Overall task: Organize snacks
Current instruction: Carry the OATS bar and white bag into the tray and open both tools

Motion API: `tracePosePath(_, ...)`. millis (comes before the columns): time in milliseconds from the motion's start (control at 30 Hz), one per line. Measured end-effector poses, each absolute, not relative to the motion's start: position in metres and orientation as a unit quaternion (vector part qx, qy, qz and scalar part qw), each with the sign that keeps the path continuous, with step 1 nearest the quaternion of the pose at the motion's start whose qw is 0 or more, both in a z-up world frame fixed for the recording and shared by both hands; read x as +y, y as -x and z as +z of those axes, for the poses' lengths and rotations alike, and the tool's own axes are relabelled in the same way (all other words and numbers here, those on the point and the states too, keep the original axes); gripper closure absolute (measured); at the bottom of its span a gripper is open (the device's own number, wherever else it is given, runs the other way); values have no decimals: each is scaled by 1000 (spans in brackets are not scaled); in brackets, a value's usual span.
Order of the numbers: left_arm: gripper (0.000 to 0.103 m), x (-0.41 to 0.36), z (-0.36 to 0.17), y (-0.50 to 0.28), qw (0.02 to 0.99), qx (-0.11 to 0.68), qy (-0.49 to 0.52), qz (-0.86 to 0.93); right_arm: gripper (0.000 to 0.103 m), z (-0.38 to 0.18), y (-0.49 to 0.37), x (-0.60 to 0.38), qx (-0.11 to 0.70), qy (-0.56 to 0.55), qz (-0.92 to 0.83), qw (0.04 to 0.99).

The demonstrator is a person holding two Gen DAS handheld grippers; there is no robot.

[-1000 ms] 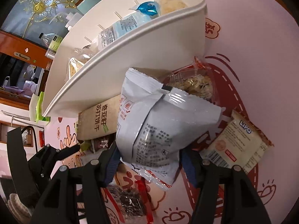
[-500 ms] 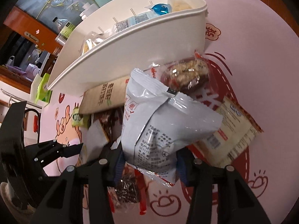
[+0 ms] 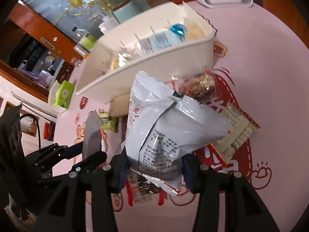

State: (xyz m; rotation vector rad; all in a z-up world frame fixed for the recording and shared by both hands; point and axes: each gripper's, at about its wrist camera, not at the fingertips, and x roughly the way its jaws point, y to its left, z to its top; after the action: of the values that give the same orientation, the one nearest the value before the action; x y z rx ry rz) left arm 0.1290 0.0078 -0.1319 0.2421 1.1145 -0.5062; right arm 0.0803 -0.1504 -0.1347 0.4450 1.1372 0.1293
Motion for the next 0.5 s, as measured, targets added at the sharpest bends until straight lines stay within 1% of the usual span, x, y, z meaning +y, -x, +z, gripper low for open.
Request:
tracePosePath(167,66,10,-97,-144,832,495,-97,-232,55,-108,-83,-146,512,-206,82,830)
tracePosePath(500,66,22,-35,-177,873,438,-32,-213,55,-50,-100,-141,459,-175,102,865)
